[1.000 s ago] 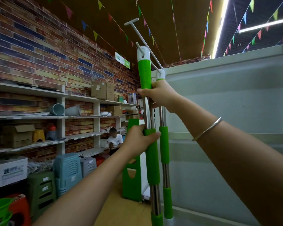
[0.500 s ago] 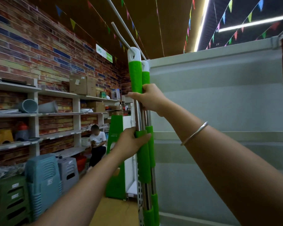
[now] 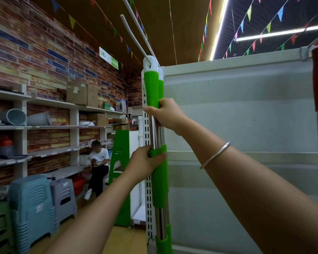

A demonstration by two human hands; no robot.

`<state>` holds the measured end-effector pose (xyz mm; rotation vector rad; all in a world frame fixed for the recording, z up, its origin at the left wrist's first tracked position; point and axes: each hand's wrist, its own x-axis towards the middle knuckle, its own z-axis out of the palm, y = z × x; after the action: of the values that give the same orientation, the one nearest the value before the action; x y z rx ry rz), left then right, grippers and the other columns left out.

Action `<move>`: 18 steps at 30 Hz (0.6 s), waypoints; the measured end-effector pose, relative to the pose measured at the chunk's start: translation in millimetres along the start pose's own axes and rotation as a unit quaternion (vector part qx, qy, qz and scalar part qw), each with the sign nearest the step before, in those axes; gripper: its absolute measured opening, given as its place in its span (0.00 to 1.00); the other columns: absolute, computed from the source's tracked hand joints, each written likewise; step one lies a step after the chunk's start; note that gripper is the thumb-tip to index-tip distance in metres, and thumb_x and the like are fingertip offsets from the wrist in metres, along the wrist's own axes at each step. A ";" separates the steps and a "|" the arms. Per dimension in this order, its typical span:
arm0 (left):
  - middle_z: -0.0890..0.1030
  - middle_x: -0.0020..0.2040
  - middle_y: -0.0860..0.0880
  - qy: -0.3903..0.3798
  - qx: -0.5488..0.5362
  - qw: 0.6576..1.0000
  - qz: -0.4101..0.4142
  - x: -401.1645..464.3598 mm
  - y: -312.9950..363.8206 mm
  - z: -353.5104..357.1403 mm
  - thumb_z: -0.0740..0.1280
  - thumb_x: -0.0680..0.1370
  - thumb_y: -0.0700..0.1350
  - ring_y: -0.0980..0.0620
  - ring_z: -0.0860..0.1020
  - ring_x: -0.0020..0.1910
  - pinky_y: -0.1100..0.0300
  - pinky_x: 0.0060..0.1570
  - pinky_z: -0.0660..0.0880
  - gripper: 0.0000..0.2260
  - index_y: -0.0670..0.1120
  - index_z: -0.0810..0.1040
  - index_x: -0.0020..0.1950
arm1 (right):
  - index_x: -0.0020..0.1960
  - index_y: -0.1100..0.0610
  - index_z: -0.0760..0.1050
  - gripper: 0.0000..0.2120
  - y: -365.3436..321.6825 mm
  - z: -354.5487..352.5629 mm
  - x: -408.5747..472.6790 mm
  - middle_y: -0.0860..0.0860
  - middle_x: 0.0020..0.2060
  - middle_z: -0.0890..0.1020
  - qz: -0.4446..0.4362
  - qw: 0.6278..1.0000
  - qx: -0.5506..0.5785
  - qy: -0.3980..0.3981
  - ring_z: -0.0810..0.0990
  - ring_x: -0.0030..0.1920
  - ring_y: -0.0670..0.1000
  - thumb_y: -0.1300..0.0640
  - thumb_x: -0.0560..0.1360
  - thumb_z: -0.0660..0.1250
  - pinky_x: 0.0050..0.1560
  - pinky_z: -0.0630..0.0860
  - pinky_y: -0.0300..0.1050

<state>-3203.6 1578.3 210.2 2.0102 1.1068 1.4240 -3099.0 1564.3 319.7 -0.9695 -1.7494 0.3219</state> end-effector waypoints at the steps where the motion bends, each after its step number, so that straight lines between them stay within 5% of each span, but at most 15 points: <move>1: 0.83 0.42 0.45 0.004 -0.005 1.000 -0.004 -1.1 -0.4 0.6 0.70 0.72 0.51 0.42 0.82 0.45 0.43 0.50 0.79 0.07 0.49 0.78 0.45 | 0.47 0.62 0.74 0.15 0.4 0.5 -1.8 0.55 0.39 0.77 0.000 1.000 -0.002 0.006 0.76 0.38 0.52 0.48 0.74 0.67 0.40 0.77 0.47; 5: 0.83 0.43 0.44 0.045 0.007 0.999 -0.013 -7.4 -5.0 8.5 0.66 0.65 0.60 0.43 0.82 0.44 0.43 0.49 0.79 0.20 0.46 0.78 0.46 | 0.39 0.57 0.68 0.14 9.7 6.7 -13.9 0.54 0.35 0.76 -0.013 0.998 -0.045 0.037 0.73 0.34 0.51 0.48 0.75 0.66 0.32 0.70 0.42; 12: 0.82 0.50 0.46 0.065 0.091 0.992 -0.051 -30.0 -13.6 22.1 0.68 0.74 0.54 0.44 0.80 0.49 0.46 0.52 0.78 0.14 0.49 0.75 0.55 | 0.53 0.63 0.77 0.12 23.8 11.6 -48.2 0.60 0.48 0.83 0.012 0.994 -0.091 0.052 0.81 0.48 0.59 0.54 0.76 0.66 0.51 0.78 0.55; 18: 0.76 0.47 0.48 0.063 0.152 0.983 -0.085 -60.8 -7.5 25.0 0.65 0.76 0.52 0.44 0.77 0.49 0.53 0.49 0.76 0.16 0.44 0.72 0.58 | 0.54 0.61 0.77 0.13 31.8 -5.1 -94.7 0.58 0.51 0.82 0.043 0.984 -0.166 0.048 0.78 0.53 0.57 0.51 0.77 0.63 0.48 0.71 0.44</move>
<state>-3192.3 1535.9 160.5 1.9848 1.5961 1.3761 -3069.7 1513.5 238.7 -1.2805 -1.7070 0.0345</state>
